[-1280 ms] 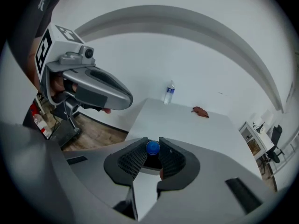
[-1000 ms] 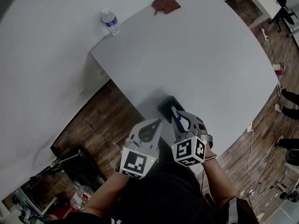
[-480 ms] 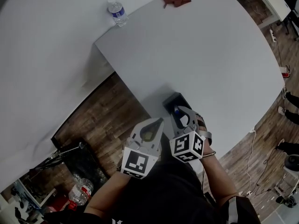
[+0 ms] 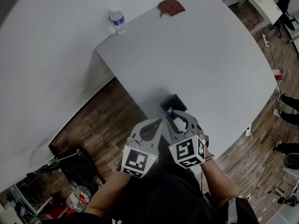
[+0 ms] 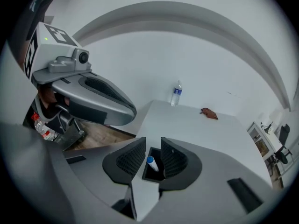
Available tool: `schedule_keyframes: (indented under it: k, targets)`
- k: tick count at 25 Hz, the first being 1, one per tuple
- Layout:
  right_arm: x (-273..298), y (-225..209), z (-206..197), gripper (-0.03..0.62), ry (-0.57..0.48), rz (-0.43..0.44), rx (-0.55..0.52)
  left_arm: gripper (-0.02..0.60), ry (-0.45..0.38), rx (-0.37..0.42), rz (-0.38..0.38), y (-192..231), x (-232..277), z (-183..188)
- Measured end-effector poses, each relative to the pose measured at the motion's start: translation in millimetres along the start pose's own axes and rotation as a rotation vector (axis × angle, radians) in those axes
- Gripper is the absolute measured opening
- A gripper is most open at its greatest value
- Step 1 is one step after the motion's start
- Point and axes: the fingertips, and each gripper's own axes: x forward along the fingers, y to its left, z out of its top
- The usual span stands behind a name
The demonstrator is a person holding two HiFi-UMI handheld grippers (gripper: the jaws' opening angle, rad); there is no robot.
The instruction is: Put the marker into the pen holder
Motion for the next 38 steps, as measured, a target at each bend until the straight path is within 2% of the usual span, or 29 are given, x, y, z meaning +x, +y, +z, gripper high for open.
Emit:
schedule_keyframes:
  k: [9, 18, 27, 38]
  targets:
    - [-69, 6, 50, 0.037, -0.228, -0.064, 0.094, 0.006, -0.078, 0.011, -0.013, -23, -33, 35]
    - [-143, 16, 89, 0.016, -0.422, -0.135, 0.119, 0.006, -0.188, 0.079, -0.049, -57, -77, 75]
    - [-185, 39, 97, 0.015, -0.499, -0.161, 0.134, 0.006, -0.258, 0.121, -0.059, -86, -113, 88]
    - [-203, 54, 95, 0.015, -0.545, -0.185, 0.162, 0.006, -0.269, 0.139, -0.068, -97, -128, 81]
